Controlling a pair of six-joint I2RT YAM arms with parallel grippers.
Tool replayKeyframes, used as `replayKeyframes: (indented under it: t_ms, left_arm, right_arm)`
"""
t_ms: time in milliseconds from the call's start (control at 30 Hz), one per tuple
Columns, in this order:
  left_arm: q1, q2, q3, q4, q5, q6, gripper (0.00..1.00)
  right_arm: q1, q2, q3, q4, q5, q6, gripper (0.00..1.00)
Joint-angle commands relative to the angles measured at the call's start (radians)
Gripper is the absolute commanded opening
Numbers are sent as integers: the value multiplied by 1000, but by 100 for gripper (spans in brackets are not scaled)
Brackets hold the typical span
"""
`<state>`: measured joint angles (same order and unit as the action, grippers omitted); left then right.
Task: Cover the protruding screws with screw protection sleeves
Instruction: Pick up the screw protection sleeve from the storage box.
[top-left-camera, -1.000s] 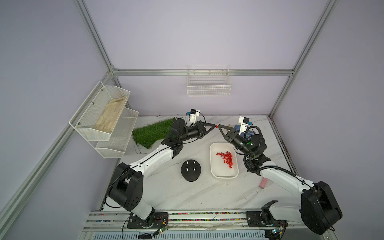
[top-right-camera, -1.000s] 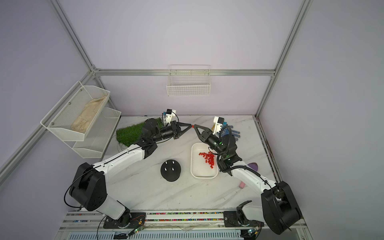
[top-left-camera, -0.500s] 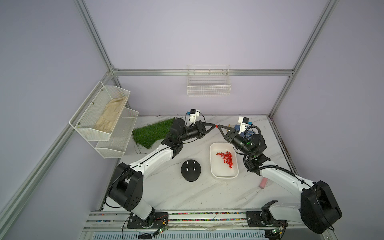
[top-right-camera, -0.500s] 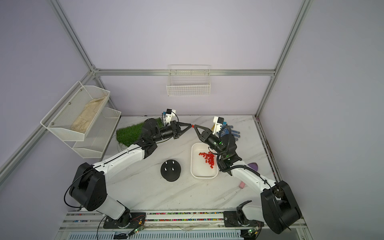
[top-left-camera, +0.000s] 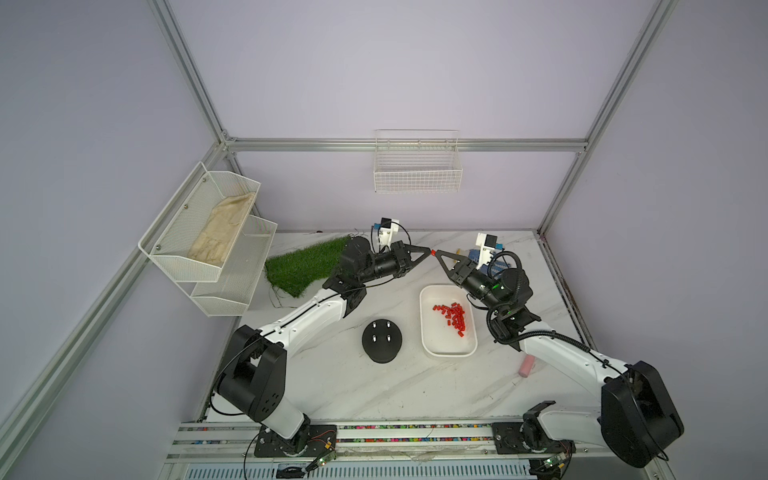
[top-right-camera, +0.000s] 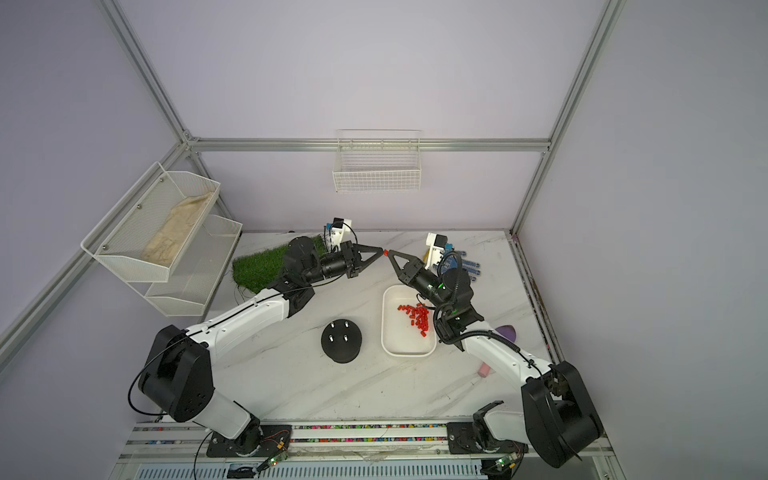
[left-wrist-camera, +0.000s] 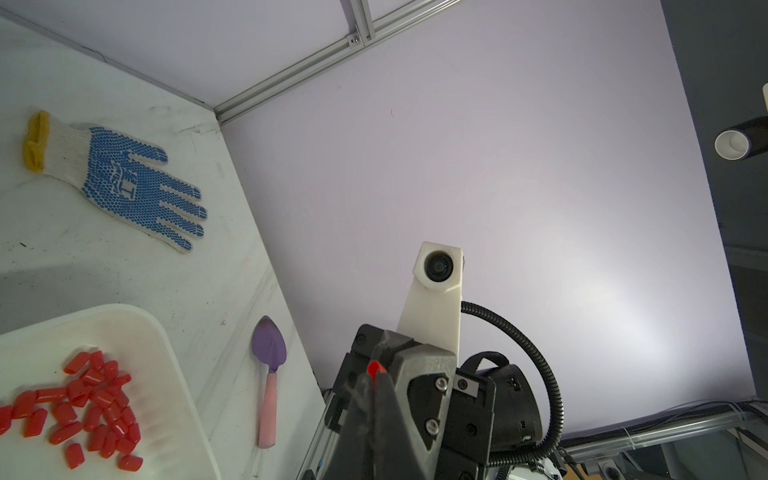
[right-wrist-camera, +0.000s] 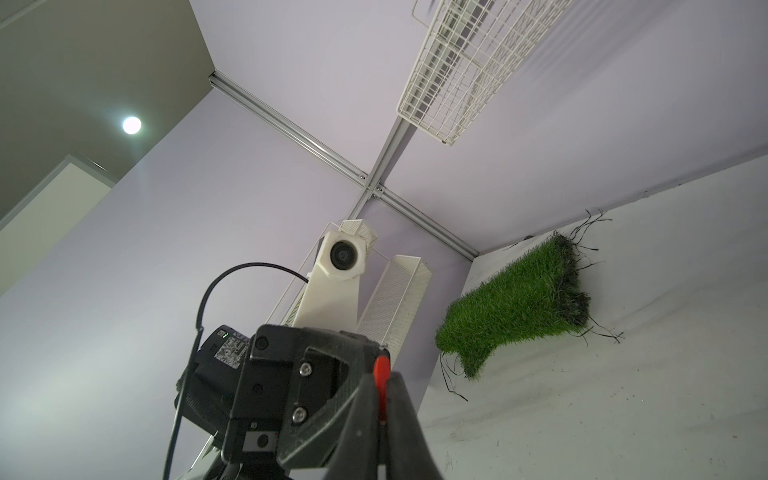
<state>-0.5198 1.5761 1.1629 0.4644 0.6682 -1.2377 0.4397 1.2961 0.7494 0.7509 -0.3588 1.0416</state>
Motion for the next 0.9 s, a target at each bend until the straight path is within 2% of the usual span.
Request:
replayKeyframes:
  t_ms: [0, 133, 233, 533, 633, 867]
  left_arm:
    - [-6, -44, -3, 58, 10, -3, 0]
    - [-5, -47, -13, 69, 6, -11, 20]
    - [0, -54, -23, 62, -2, -8, 29]
    - [71, -127, -98, -47, -20, 38, 34]
    - [111, -201, -136, -170, -40, 100, 35]
    - [170, -343, -178, -591, -183, 314, 37]
  right_arm:
    - [4, -3, 22, -2, -14, -3, 9]
    - [2, -10, 25, -17, -16, -6, 9]
    - [-4, -19, 25, -27, -21, -6, 9]
    - [-34, -45, 46, -154, -62, -43, 9]
    - [-42, -45, 77, -255, -87, -85, 9]
    - [-45, -19, 173, -507, -148, -206, 9]
